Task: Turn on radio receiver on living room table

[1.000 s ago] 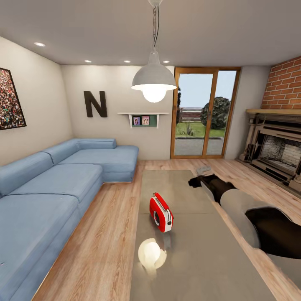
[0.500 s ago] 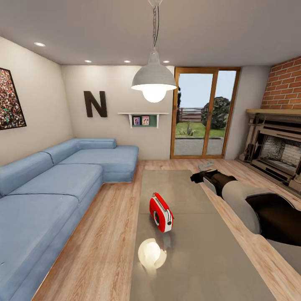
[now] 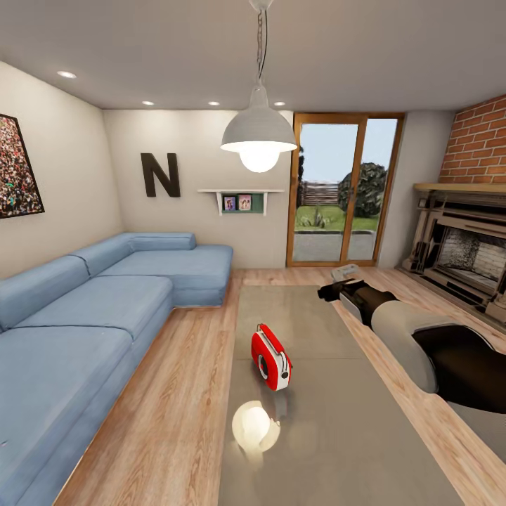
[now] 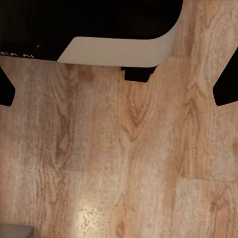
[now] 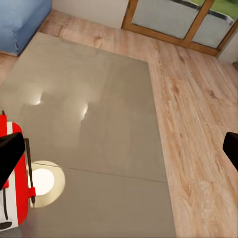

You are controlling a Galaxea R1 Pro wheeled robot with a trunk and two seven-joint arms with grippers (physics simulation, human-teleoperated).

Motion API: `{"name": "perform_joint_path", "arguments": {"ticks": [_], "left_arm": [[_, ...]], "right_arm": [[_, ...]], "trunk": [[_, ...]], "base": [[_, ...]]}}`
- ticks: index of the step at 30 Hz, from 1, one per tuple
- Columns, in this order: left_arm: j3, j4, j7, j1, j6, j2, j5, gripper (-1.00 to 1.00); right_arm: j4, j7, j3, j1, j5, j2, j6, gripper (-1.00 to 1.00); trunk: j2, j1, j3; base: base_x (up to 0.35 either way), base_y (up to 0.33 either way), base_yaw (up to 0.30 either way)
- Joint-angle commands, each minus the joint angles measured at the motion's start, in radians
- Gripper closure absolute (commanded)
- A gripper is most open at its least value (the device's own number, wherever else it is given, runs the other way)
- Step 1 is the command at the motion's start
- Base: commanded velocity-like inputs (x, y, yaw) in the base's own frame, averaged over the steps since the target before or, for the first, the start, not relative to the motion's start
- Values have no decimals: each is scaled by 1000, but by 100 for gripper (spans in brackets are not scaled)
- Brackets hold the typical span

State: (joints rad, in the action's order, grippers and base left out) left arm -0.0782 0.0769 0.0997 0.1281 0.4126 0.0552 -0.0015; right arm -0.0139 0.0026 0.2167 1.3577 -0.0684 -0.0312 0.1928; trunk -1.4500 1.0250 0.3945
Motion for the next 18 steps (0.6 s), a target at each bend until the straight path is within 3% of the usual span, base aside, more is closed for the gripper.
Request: {"name": "perform_joint_path", "arguments": {"ticks": [1,13,18], "left_arm": [[0,0,0,0,0,0,0,-100],[0,0,-2,0,3,3,3,-100],[-1,0,-3,0,4,29,4,-100]], "right_arm": [[0,0,0,0,0,0,0,-100],[-1,-3,-1,0,2,2,10,-100],[0,-2,-5,0,3,3,85,-100]], "trunk": [[0,0,0],[0,0,0],[0,0,0]], "base": [[0,0,0],[0,0,0],[0,0,0]]}}
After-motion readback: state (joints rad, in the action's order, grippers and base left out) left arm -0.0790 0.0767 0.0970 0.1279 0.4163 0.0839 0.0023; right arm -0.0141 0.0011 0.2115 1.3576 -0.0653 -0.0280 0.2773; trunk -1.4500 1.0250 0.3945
